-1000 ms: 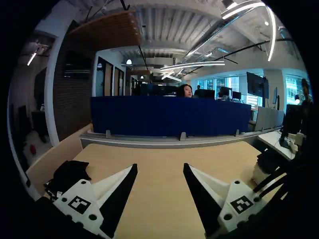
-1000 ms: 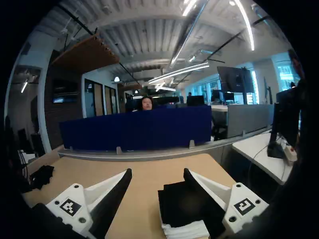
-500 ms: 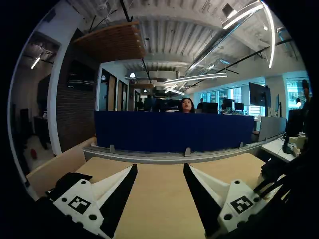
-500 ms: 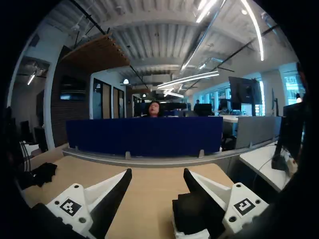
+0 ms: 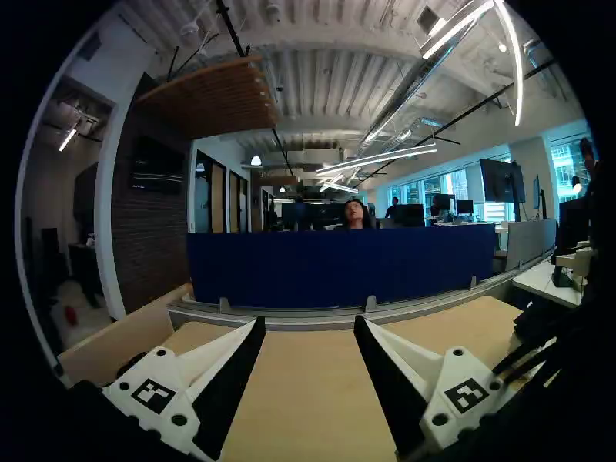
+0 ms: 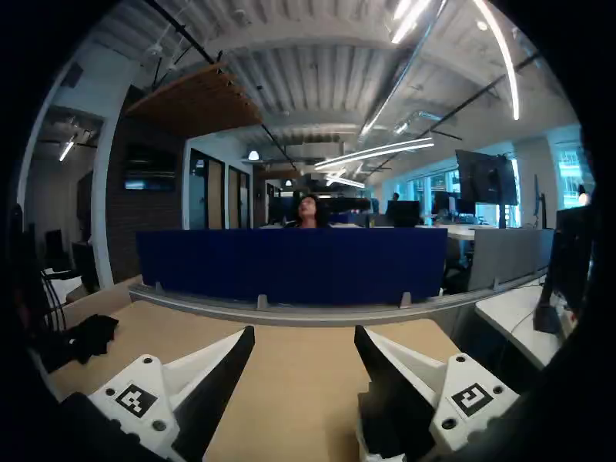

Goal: Fold towel

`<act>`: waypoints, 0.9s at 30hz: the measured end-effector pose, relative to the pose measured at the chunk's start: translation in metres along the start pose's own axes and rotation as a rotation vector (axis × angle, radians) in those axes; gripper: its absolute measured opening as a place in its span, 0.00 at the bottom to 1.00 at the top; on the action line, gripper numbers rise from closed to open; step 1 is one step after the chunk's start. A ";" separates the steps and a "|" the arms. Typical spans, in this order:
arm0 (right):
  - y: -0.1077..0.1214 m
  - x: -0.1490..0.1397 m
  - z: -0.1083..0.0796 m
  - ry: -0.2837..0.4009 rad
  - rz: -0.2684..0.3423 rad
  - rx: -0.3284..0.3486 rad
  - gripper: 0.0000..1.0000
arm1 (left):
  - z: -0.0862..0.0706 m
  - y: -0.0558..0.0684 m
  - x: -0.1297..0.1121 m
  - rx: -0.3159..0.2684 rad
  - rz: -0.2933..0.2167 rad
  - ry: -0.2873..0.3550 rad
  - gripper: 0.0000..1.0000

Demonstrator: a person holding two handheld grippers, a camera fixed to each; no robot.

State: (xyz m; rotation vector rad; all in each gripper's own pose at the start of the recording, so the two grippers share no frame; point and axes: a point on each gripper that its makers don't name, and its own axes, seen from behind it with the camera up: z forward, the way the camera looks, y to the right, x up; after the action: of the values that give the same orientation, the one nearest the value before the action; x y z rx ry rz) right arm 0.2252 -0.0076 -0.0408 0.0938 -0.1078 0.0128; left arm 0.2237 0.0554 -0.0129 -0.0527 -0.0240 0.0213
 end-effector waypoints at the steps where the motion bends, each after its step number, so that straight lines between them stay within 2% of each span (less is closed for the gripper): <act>1: -0.002 0.000 0.001 0.001 -0.001 0.000 1.00 | 0.000 0.000 0.000 0.001 0.007 0.003 0.85; 12: -0.015 0.004 0.014 -0.014 -0.013 -0.014 1.00 | 0.004 -0.002 -0.016 0.014 0.066 0.017 0.85; 27: -0.042 -0.005 0.028 -0.030 -0.034 -0.017 1.00 | 0.007 -0.030 -0.075 0.030 0.023 0.031 0.85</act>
State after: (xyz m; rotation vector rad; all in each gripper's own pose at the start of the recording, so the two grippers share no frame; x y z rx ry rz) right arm 0.2184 -0.0519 -0.0176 0.0786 -0.1364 -0.0239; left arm 0.1491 0.0245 -0.0064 -0.0232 0.0080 0.0443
